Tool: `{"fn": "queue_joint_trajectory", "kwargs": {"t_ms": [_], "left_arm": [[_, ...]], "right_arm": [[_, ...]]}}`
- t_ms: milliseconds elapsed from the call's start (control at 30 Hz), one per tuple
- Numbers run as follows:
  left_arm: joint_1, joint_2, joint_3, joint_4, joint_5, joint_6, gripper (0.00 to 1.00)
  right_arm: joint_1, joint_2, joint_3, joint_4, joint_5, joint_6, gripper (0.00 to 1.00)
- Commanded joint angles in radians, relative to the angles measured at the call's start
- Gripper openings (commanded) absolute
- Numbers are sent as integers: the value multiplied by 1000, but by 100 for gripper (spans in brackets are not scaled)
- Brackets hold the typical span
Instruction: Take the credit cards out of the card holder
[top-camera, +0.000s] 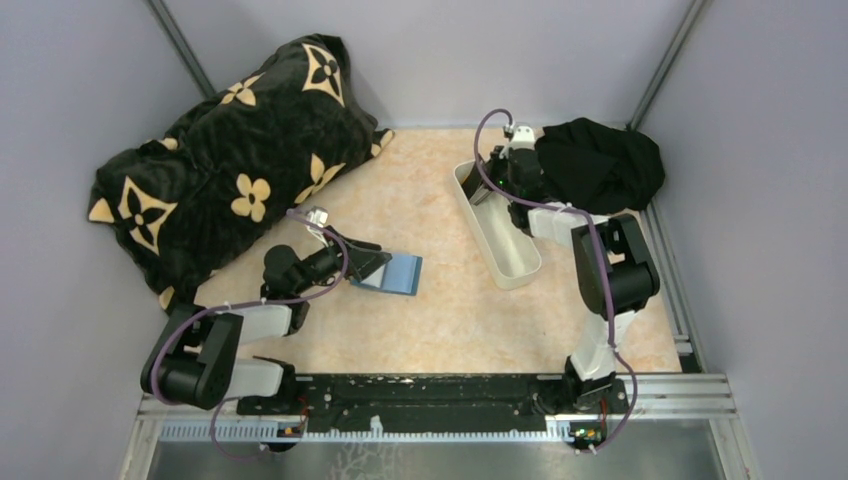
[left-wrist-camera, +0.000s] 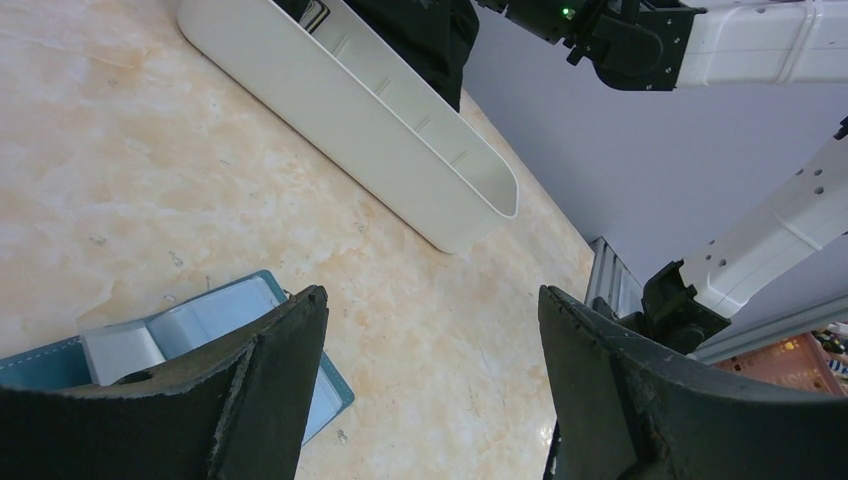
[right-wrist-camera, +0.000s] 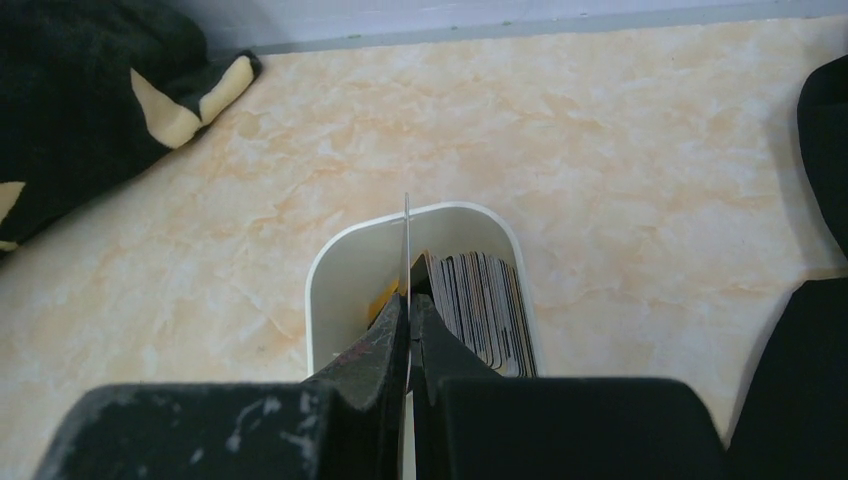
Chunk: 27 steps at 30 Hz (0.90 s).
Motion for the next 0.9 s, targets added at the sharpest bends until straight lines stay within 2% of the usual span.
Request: {"fn": "queue_joint_trajectory", "kwargs": {"t_ms": [0, 133, 433, 467, 533, 600, 867], "left_arm": [[-5, 9, -3, 32, 11, 15, 83], [-5, 24, -3, 34, 12, 15, 83], [-5, 42, -2, 30, 11, 22, 83], [-5, 47, -1, 31, 8, 21, 83], [-5, 57, -2, 36, 9, 21, 83], [-6, 66, -2, 42, 14, 17, 83], [-6, 83, -4, 64, 28, 16, 84]], "right_arm": [[-1, 31, 22, 161, 21, 26, 0], [-3, 86, 19, 232, 15, 77, 0], [0, 117, -8, 251, 5, 93, 0], [0, 118, -11, 252, -3, 93, 1], [-1, 111, -13, 248, -9, 90, 13], [0, 94, -14, 236, -14, 76, 17], [-1, 24, -14, 181, -23, 36, 18]]}}
